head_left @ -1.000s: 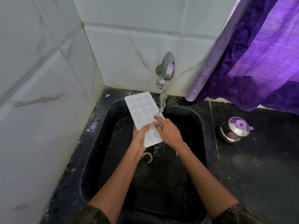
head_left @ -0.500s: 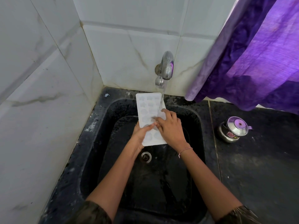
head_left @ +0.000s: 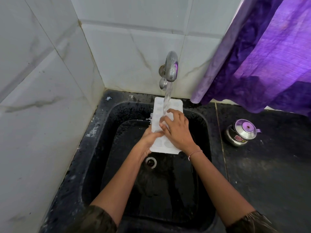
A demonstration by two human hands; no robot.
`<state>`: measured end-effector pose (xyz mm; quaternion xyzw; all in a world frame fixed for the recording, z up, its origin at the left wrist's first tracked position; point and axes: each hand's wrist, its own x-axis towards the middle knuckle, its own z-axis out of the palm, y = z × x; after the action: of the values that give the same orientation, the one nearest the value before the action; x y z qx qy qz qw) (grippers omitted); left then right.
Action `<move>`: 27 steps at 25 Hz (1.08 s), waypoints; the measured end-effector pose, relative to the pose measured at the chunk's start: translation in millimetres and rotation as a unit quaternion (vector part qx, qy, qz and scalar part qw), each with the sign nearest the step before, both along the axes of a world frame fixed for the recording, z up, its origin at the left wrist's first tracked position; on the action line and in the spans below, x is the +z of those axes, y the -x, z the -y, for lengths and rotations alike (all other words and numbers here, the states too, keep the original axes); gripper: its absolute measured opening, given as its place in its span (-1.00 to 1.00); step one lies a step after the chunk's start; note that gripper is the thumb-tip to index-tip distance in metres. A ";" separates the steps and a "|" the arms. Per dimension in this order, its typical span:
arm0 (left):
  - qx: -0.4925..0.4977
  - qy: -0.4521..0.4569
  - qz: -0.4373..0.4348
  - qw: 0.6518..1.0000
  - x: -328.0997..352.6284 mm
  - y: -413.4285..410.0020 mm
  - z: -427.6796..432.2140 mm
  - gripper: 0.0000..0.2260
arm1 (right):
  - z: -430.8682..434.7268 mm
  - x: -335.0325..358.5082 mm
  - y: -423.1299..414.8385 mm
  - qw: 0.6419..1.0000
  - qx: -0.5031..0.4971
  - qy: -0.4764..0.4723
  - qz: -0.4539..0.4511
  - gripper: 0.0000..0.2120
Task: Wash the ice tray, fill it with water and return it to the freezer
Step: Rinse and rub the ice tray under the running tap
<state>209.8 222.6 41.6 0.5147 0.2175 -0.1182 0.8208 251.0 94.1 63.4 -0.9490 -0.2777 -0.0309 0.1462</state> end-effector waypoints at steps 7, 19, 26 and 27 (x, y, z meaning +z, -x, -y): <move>-0.020 -0.009 0.010 1.000 -1.1 1.6 -2.1 -0.70 | 4.7 -0.7 -0.6 0.998 0.050 0.014 -0.046 -0.43; 0.005 0.018 -0.010 1.000 -6.5 41.0 12.0 -0.60 | -1.5 -13.8 3.5 0.998 0.032 0.036 -0.035 -0.45; 0.037 0.021 0.003 0.999 -4.4 40.5 9.2 -0.59 | -7.0 -15.2 7.7 0.998 0.029 0.049 -0.026 -0.42; 0.034 0.024 0.004 0.999 -3.2 38.5 8.0 -0.58 | -7.1 -13.3 5.2 0.998 0.034 0.047 -0.038 -0.42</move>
<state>171.3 214.6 38.4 0.4879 0.2289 -0.0928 0.8372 245.8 101.2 50.1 -0.9453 -0.3053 0.0233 0.1124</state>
